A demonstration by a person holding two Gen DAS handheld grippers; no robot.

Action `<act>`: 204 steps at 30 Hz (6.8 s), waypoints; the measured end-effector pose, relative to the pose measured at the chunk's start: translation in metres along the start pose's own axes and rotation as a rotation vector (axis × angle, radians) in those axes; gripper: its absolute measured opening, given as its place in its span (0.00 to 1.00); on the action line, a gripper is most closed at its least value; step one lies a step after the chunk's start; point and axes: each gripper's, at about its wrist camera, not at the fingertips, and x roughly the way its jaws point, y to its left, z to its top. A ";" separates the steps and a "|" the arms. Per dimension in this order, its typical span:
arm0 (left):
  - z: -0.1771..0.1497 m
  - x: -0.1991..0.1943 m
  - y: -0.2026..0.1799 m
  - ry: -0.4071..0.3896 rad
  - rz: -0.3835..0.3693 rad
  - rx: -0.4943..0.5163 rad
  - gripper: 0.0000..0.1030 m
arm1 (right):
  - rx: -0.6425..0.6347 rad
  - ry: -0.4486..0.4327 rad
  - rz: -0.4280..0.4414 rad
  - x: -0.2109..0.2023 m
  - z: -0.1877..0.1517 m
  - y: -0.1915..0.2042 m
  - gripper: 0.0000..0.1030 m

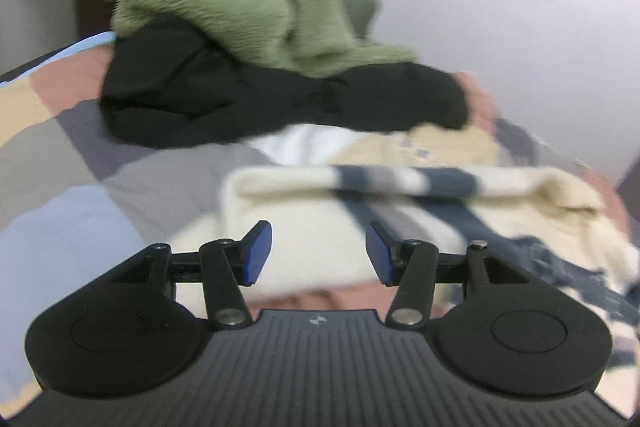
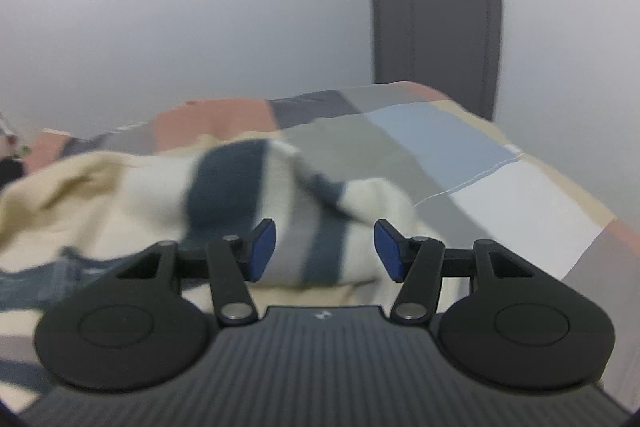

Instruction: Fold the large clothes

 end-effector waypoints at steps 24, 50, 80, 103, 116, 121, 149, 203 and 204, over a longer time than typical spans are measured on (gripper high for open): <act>-0.103 -0.053 -0.049 0.259 -0.260 -0.081 0.57 | 0.336 0.499 0.342 -0.092 -0.118 0.009 0.81; -0.125 0.004 -0.051 0.388 -0.495 -0.270 0.57 | 0.282 0.398 0.428 -0.004 -0.036 0.014 0.14; -0.104 -0.076 -0.030 0.263 -0.559 -0.368 0.10 | 0.241 0.374 0.567 -0.089 -0.054 0.010 0.15; -0.111 -0.069 -0.020 0.266 -0.254 -0.143 0.50 | 0.072 0.430 0.423 -0.129 -0.086 0.026 0.62; -0.105 -0.061 -0.083 0.208 -0.341 0.123 0.54 | -0.146 0.255 0.561 -0.134 -0.078 0.078 0.45; -0.117 -0.034 -0.100 0.258 -0.384 0.153 0.53 | -0.156 0.429 0.551 -0.106 -0.107 0.088 0.34; -0.156 -0.012 -0.115 0.352 -0.270 0.243 0.54 | 0.009 0.391 0.118 0.005 -0.040 -0.026 0.64; -0.109 -0.056 -0.009 0.209 -0.361 -0.247 0.61 | -0.631 -0.017 0.711 -0.249 0.066 0.289 0.09; -0.106 -0.057 -0.001 0.198 -0.365 -0.285 0.61 | -0.634 0.005 0.724 -0.243 0.057 0.300 0.09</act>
